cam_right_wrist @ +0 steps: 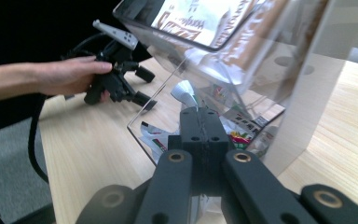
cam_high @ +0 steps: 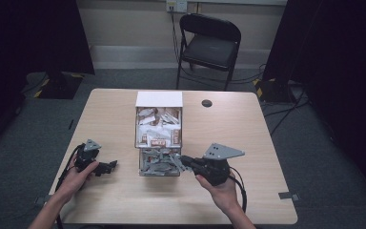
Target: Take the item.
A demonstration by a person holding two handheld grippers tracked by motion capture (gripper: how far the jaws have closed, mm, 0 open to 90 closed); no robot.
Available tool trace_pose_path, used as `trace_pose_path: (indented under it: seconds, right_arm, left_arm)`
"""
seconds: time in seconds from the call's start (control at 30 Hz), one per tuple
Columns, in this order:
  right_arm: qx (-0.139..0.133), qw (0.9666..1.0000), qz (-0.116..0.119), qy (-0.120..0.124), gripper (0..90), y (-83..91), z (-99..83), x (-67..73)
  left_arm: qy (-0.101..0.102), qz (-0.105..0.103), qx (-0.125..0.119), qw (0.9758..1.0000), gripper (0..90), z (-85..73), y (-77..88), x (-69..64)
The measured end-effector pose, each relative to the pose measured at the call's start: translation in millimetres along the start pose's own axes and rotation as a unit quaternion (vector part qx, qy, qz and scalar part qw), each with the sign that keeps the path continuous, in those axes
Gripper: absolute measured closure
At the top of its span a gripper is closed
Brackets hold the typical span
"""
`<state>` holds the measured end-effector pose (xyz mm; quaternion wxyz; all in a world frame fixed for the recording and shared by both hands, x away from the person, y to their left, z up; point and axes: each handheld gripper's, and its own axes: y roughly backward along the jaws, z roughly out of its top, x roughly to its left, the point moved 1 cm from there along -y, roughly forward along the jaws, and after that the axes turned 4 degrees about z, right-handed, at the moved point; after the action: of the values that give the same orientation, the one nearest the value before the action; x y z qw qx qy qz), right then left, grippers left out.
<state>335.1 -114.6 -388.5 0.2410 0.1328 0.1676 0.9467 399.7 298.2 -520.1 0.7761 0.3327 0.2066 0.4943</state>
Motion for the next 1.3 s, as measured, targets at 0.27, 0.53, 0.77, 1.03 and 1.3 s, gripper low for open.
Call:
trace_pose_path:
  seconds: [0.27,0.53,0.77,1.03,1.3]
  right_arm:
    - [-0.01,0.9998,-0.009,-0.014,90.0,12.4,-2.5,-5.4]
    - [-0.008,0.9995,-0.025,-0.017,90.0,18.1,-4.4,-13.3]
    - [-0.014,0.9991,-0.035,-0.019,90.0,24.0,-4.1,-18.1]
    - [-0.019,0.9986,-0.045,-0.019,90.0,27.2,-0.6,-23.4]
    - [-0.019,0.998,-0.056,-0.023,90.0,27.2,2.0,-35.9]
  left_arm:
    - [0.0,0.0,-0.001,1.0,0.0,-0.1,-0.1,-0.1]
    - [-0.001,0.0,0.001,1.0,0.0,0.0,0.1,0.2]
    - [-0.001,0.001,0.0,1.0,0.0,0.0,0.0,0.1]
    - [0.0,0.0,0.0,1.0,0.0,0.0,0.0,0.0]
    - [0.0,0.0,-0.001,1.0,0.0,-0.1,-0.1,-0.1]
